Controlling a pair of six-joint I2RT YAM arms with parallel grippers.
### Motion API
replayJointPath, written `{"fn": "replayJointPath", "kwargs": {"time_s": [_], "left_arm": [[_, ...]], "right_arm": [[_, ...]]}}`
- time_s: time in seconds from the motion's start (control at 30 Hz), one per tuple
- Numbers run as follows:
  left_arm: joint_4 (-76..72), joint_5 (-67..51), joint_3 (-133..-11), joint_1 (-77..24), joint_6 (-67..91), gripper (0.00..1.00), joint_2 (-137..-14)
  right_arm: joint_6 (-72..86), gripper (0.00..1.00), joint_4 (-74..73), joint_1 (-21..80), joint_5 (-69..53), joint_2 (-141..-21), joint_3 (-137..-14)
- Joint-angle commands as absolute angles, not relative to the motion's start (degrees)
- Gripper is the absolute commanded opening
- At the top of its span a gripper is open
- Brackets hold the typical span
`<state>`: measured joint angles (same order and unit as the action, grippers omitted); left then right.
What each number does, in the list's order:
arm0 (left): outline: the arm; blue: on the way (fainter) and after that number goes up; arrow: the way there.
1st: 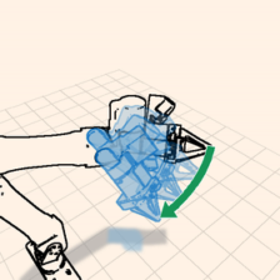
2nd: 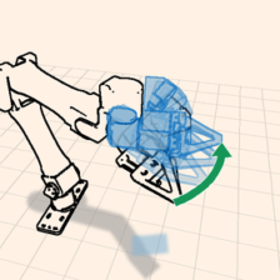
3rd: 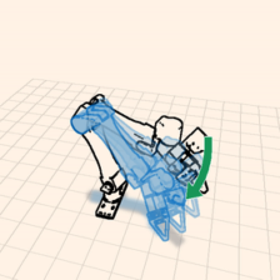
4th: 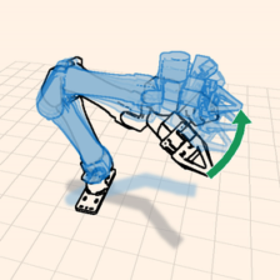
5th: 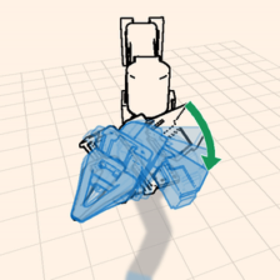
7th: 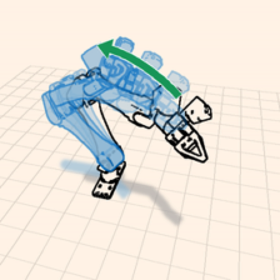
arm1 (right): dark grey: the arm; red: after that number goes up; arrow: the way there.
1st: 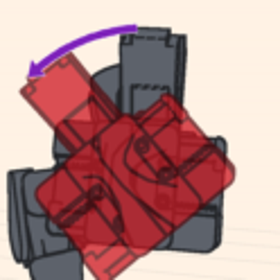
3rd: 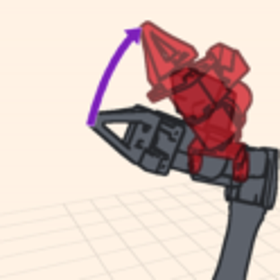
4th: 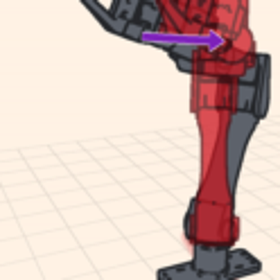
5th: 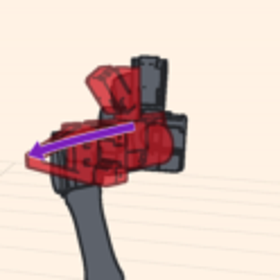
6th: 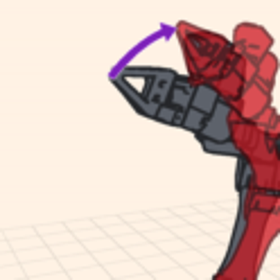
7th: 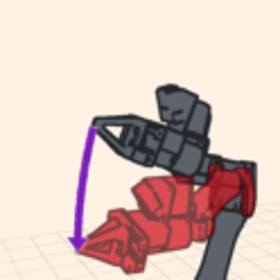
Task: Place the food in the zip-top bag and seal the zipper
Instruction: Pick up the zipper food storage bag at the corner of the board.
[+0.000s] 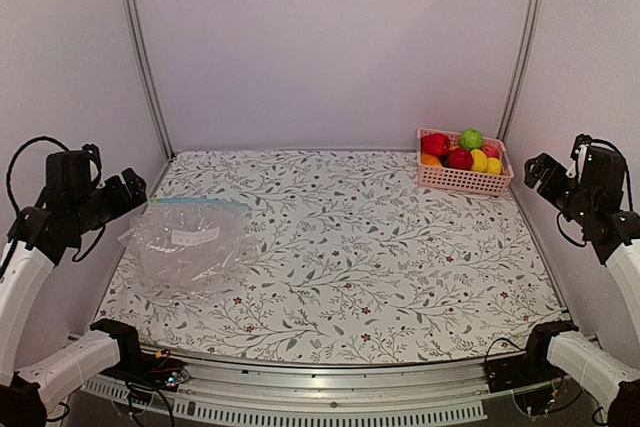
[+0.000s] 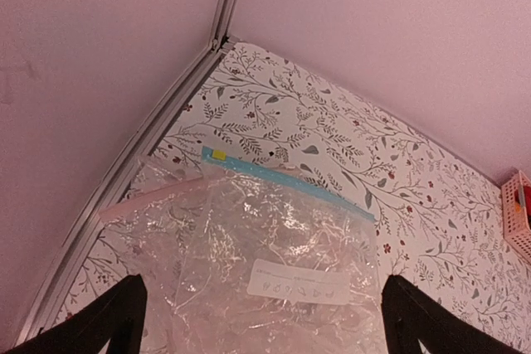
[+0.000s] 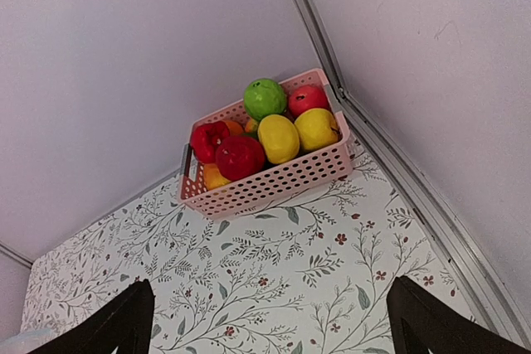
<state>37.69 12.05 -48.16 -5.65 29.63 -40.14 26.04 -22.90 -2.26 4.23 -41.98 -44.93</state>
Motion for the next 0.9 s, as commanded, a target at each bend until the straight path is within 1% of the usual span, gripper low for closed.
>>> {"fn": "replayJointPath", "kwargs": {"time_s": [0.0, 0.17, 0.3, 0.47, 0.57, 0.67, 0.8, 0.87], "left_arm": [[43.4, 11.1, -50.9, -6.1, 28.1, 1.0, -41.8], [46.1, 10.8, -52.2, -6.0, 26.7, 1.0, -44.0], [46.9, 4.5, -53.4, -6.1, 22.6, 1.0, -46.0], [48.8, 3.8, -55.1, -5.6, 19.0, 1.0, -52.6], [48.5, 0.8, -55.3, -2.8, 17.6, 1.0, -57.2], [45.1, -5.6, -54.5, 1.7, 18.6, 0.99, -60.7], [43.0, -4.7, -56.0, 4.4, 18.5, 1.0, -66.0], [41.7, -6.6, -56.9, 6.7, 18.4, 0.99, -68.9]], "right_arm": [[26.2, 0.99, -27.7, -2.2, 4.3, -39.6, -45.2], [24.7, 0.99, -29.3, -2.2, 1.5, -39.6, -46.1], [24.9, 0.99, -29.4, -2.2, -2.6, -39.1, -46.5], [23.1, 0.99, -30.3, -2.2, -8.3, -38.6, -46.1], [22.4, 0.99, -30.3, -2.2, -11.1, -38.6, -45.4], [21.7, 0.99, -30.7, -2.2, -13.6, -39.5, -45.3], [20.7, 0.99, -30.9, -2.1, -15.9, -40.7, -45.6], [20.8, 0.99, -30.6, -2.2, -17.4, -41.0, -45.5]]}}
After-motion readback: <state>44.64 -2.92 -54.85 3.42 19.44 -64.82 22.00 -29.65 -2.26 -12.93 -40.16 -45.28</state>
